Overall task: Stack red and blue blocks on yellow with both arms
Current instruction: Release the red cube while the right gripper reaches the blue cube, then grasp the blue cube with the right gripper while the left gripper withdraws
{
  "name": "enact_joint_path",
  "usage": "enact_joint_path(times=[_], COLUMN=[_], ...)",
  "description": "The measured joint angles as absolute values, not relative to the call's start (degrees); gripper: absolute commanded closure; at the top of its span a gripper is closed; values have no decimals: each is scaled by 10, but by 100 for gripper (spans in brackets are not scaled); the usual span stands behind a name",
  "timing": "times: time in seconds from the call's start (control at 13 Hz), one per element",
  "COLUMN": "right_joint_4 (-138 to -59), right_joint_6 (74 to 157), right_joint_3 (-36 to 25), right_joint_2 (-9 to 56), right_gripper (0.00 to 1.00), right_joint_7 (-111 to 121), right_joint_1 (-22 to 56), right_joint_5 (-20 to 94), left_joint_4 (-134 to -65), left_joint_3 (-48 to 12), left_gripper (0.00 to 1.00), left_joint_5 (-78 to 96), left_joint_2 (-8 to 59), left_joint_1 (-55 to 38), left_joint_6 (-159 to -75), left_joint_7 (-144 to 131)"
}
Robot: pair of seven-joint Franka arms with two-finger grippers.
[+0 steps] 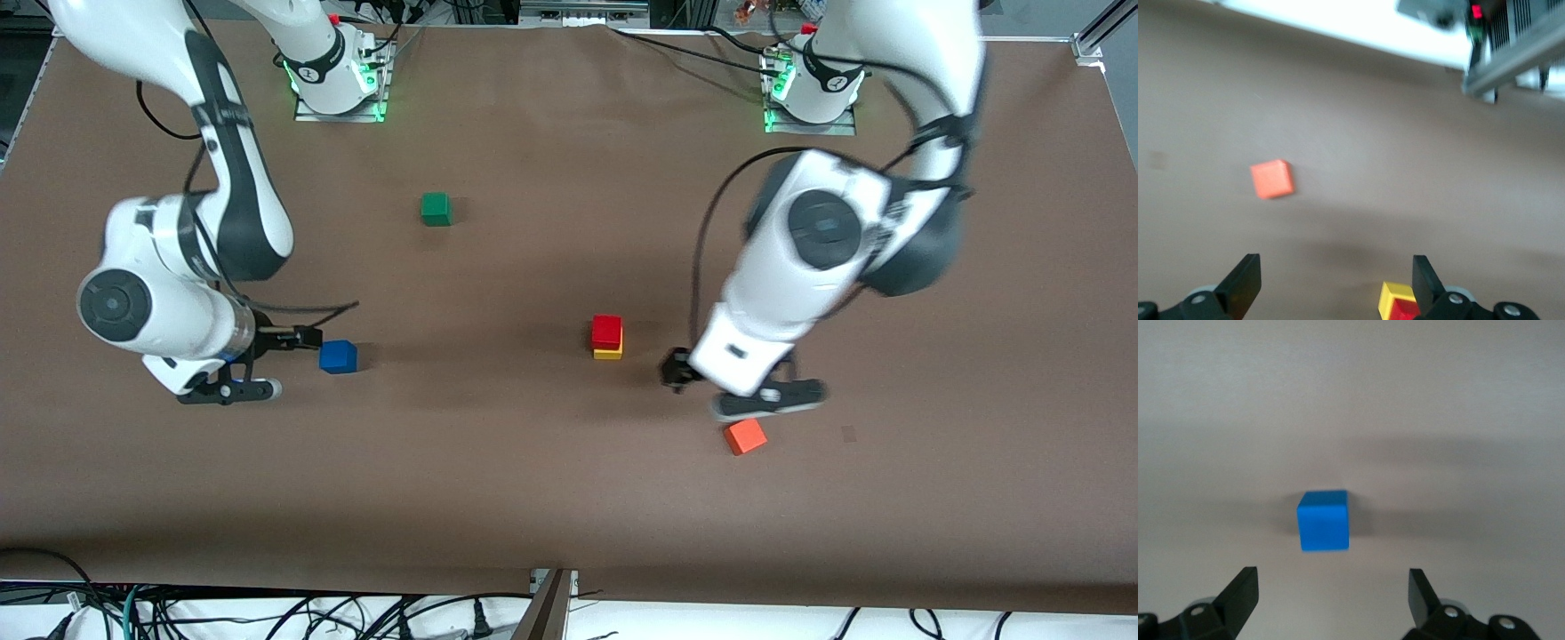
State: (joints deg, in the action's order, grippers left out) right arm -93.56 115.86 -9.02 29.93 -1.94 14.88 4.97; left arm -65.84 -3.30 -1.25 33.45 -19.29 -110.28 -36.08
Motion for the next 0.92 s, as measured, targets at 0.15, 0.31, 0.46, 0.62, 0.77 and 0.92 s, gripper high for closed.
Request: enact_joint_path(times=[0.15, 0.31, 0.46, 0.62, 0.77, 0.92], right_joint_4=[-981, -1033, -1076, -1103, -1113, -1113], right_joint_6=[1243, 1327, 1390, 1428, 1446, 1449], right_joint_3=[-89, -84, -75, -71, -71, -70], right_joint_2=[312, 317, 321, 322, 324, 324], right_gripper=[0, 1, 6, 22, 53, 64], right_joint_7=[-19, -19, -20, -20, -20, -20], right_joint_1=[149, 150, 151, 151, 151, 151], right_joint_5=[57, 73, 84, 85, 85, 85], left_joint_4=[-658, -658, -658, -658, -658, -658], left_joint_3=[-33, -33, -32, -32, -32, -33], left_gripper=[0, 0, 0, 0, 0, 0], left_joint_5=[-13, -13, -13, -13, -13, -13], left_joint_2=[304, 283, 263, 247, 237, 229], left_joint_1=[-158, -123, -85, -46, -11, 4], left_joint_6=[-1064, -1022, -967, -930, -905, -877], left_joint_7=[-357, -311, -236, -180, -147, -137])
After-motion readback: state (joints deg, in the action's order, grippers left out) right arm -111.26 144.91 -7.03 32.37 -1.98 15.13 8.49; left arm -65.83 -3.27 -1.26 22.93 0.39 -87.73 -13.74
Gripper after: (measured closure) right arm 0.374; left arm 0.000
